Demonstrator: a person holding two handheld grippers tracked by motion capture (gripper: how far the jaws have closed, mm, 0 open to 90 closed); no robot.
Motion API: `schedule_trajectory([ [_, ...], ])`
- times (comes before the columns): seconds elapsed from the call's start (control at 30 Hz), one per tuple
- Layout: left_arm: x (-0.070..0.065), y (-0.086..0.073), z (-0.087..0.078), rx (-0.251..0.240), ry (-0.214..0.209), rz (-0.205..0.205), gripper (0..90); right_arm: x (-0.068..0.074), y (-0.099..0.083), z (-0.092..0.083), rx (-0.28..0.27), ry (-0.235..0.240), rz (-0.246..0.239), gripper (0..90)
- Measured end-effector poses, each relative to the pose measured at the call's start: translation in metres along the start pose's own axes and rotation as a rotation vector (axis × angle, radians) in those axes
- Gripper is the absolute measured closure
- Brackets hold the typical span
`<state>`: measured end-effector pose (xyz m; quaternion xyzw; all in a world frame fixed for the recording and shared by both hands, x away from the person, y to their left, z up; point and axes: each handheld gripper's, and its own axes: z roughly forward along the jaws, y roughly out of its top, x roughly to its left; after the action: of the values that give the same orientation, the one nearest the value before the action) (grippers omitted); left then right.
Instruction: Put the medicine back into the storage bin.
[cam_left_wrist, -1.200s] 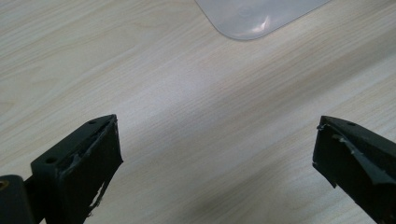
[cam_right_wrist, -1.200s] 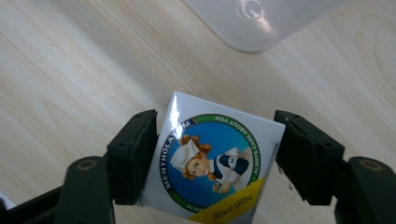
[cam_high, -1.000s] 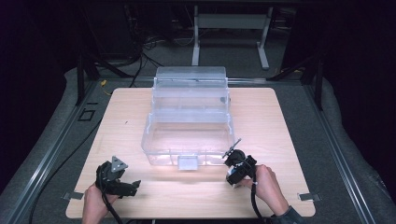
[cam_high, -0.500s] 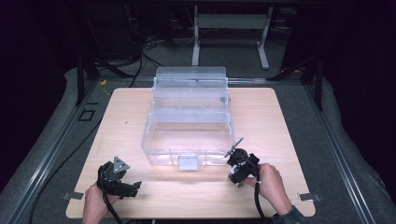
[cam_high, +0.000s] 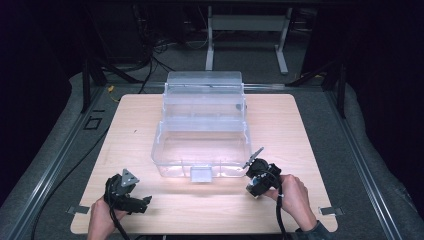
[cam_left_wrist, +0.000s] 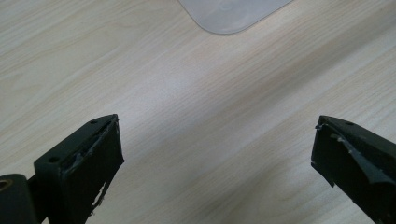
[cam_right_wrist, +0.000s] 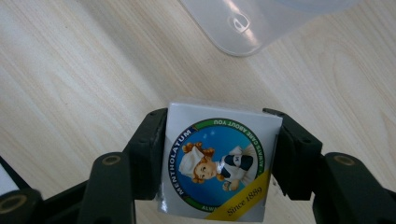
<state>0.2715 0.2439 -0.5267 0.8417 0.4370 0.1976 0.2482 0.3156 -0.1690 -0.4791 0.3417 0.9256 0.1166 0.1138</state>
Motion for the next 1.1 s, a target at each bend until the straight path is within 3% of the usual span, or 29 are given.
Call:
schedule_trajectory([
  [0.17, -0.002, 0.000, 0.002, 0.004, -0.002, 0.018, 1.9, -0.004, -0.001, -0.006, 0.013, 0.007, -0.001, 43.6],
  [0.5, -0.003, 0.000, -0.002, -0.016, -0.003, 0.025, 1.5, -0.006, 0.001, -0.016, -0.025, 0.009, 0.001, 44.3],
  [0.83, -0.001, -0.002, -0.003, -0.048, -0.016, 0.010, 0.1, -0.013, 0.006, -0.026, -0.057, 0.025, -0.007, 44.8],
  [1.1, 0.000, -0.002, -0.003, -0.054, -0.010, -0.001, 0.2, -0.017, 0.012, -0.035, -0.042, 0.033, -0.039, 45.5],
])
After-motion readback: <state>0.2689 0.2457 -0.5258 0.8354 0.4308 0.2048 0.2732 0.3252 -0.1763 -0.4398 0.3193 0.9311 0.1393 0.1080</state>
